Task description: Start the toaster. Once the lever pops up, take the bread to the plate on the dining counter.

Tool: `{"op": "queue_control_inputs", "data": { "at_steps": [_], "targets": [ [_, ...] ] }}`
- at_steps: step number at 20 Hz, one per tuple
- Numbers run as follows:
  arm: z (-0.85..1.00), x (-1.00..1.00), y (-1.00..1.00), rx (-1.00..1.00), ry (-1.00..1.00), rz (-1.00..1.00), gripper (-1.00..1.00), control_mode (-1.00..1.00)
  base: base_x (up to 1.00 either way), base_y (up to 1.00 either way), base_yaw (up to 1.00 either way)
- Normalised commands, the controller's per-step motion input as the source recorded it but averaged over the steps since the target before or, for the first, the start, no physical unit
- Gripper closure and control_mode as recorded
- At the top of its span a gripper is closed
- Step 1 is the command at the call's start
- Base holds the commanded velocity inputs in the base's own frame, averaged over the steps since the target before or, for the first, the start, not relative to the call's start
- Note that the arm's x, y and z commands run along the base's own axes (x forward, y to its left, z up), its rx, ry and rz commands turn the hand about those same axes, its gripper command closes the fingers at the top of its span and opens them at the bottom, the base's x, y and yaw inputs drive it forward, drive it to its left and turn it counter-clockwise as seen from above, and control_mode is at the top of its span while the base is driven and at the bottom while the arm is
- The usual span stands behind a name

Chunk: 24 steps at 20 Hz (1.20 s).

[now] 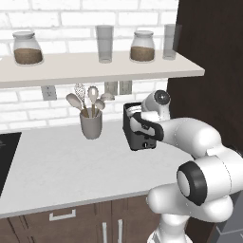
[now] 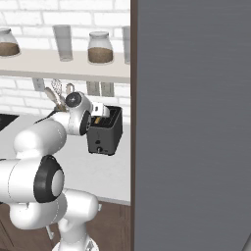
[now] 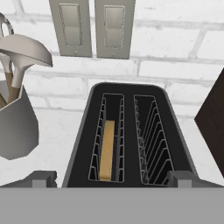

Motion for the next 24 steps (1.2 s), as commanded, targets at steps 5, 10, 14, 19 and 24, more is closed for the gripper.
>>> {"op": "queue_control_inputs", "data": {
  "at_steps": [5,10,14,19,24],
  "targets": [
    [0.00,0.00,0.00,0.00,0.00,0.00,-1.00,-1.00,0.00,0.00,0.00],
    [0.00,0.00,0.00,0.00,0.00,0.00,-1.00,-1.00,0.00,0.00,0.00],
    [0.00,0.00,0.00,0.00,0.00,0.00,-1.00,-1.00,0.00,0.00,0.00],
    [0.00,0.00,0.00,0.00,0.00,0.00,-1.00,-1.00,0.00,0.00,0.00],
    [0.00,0.00,0.00,0.00,0.00,0.00,-1.00,-1.00,0.00,0.00,0.00]
  ]
}}
